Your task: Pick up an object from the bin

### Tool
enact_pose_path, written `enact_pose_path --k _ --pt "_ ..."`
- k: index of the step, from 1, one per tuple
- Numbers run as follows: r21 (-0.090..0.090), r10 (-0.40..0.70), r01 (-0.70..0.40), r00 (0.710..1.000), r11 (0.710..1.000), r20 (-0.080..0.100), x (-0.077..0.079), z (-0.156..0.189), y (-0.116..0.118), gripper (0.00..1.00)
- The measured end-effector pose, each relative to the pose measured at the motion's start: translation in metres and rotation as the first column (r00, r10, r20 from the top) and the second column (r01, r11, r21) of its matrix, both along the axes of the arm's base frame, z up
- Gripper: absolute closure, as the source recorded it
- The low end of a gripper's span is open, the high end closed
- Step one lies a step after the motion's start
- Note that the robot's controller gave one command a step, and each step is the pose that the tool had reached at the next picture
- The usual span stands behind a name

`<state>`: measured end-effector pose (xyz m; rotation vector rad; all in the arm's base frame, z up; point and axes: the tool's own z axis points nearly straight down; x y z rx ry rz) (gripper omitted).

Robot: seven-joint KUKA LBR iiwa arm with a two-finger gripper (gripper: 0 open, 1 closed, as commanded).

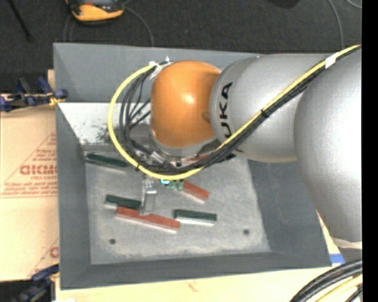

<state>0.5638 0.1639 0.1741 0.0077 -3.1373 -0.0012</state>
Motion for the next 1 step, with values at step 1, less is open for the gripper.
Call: enact_pose_path --k 1 --pt "0.001 -0.003 0.003 1.000 1.000 0.007 0.0020 0.0040 -0.0006 0.00"
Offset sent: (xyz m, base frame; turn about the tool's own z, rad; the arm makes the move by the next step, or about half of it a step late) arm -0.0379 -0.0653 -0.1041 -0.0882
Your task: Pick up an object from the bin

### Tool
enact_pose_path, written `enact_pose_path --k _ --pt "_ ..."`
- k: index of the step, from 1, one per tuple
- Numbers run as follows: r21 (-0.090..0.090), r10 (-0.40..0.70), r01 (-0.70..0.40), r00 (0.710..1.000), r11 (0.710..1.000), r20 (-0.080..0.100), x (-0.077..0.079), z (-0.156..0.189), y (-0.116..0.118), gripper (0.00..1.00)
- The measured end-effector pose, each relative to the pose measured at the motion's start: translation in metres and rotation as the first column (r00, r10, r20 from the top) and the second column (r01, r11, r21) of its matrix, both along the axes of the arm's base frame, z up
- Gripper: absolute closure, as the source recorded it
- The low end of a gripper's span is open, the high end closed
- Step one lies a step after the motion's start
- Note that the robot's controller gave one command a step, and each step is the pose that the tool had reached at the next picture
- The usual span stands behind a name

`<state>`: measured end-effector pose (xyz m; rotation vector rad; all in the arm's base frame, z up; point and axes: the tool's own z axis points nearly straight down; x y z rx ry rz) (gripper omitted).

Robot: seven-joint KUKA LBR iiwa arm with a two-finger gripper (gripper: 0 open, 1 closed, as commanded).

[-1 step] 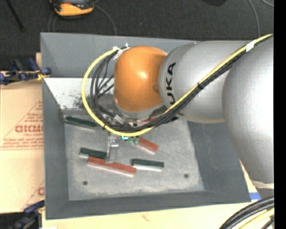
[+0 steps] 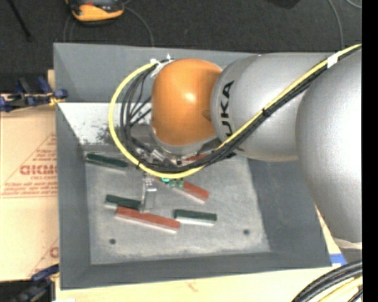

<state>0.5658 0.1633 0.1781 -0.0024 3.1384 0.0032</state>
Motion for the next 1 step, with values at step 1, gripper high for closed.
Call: enact_pose_path --k 1 --pt "0.001 0.040 -0.040 0.999 0.999 0.008 -0.0140 -0.0402 -0.0245 0.00"
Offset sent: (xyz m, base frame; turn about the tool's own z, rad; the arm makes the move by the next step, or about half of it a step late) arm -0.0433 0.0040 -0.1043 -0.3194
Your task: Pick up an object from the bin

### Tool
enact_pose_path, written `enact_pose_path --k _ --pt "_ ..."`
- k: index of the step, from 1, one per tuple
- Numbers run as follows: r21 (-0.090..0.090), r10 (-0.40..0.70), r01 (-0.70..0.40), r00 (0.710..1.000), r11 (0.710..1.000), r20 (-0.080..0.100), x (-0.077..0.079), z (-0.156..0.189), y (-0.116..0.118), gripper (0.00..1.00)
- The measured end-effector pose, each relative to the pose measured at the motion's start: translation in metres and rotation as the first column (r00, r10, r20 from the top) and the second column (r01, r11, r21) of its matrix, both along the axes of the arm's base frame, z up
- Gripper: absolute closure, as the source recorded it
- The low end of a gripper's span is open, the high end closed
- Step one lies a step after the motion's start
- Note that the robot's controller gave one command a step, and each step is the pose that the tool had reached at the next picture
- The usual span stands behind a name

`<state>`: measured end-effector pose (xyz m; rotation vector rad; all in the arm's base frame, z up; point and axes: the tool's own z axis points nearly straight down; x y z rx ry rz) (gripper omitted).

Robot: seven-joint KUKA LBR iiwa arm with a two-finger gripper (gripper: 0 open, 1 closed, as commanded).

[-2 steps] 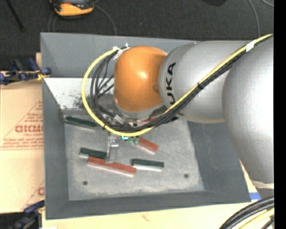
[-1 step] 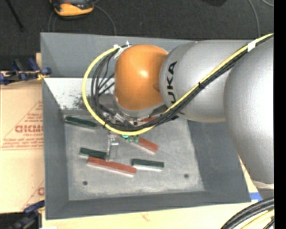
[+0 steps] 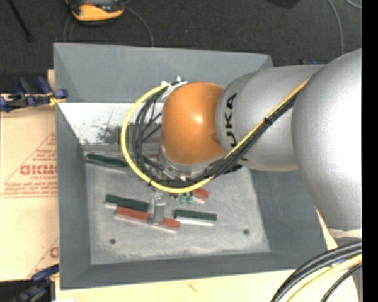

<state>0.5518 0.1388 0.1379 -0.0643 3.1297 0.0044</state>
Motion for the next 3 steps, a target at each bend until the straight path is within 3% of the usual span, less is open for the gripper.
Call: enact_pose_path --k 1,2,3 --pt "-0.007 0.129 -0.129 0.992 0.992 -0.011 -0.015 -0.037 0.002 0.00" --pt "0.001 -0.108 0.108 0.994 0.994 -0.007 0.030 -0.065 0.003 1.00" --pt "0.001 -0.109 0.109 0.994 0.994 -0.007 0.030 -0.065 0.003 1.00"
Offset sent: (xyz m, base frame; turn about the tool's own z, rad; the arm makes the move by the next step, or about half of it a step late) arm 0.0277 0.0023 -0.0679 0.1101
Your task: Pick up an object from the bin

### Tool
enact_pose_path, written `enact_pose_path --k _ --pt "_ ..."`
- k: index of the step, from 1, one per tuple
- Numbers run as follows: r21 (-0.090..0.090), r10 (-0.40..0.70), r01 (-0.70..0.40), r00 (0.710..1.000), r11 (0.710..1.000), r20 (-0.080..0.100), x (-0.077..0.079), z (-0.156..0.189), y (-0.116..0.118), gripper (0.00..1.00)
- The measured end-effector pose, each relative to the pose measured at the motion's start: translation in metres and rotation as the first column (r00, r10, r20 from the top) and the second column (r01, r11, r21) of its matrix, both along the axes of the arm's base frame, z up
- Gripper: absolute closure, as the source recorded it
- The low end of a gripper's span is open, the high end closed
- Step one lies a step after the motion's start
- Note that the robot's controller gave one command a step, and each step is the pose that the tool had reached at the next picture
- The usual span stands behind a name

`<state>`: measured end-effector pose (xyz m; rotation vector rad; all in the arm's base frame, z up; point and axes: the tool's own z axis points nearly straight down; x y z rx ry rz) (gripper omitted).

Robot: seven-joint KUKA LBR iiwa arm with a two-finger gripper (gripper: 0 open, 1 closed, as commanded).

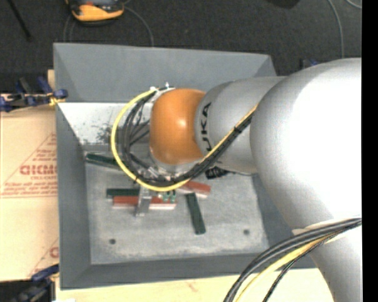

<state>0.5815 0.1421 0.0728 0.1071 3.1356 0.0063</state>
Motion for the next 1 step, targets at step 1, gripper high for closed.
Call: enact_pose_path --k 1 --pt "-0.002 0.018 -0.018 1.000 1.000 0.002 -0.0039 0.1572 0.0108 1.00"
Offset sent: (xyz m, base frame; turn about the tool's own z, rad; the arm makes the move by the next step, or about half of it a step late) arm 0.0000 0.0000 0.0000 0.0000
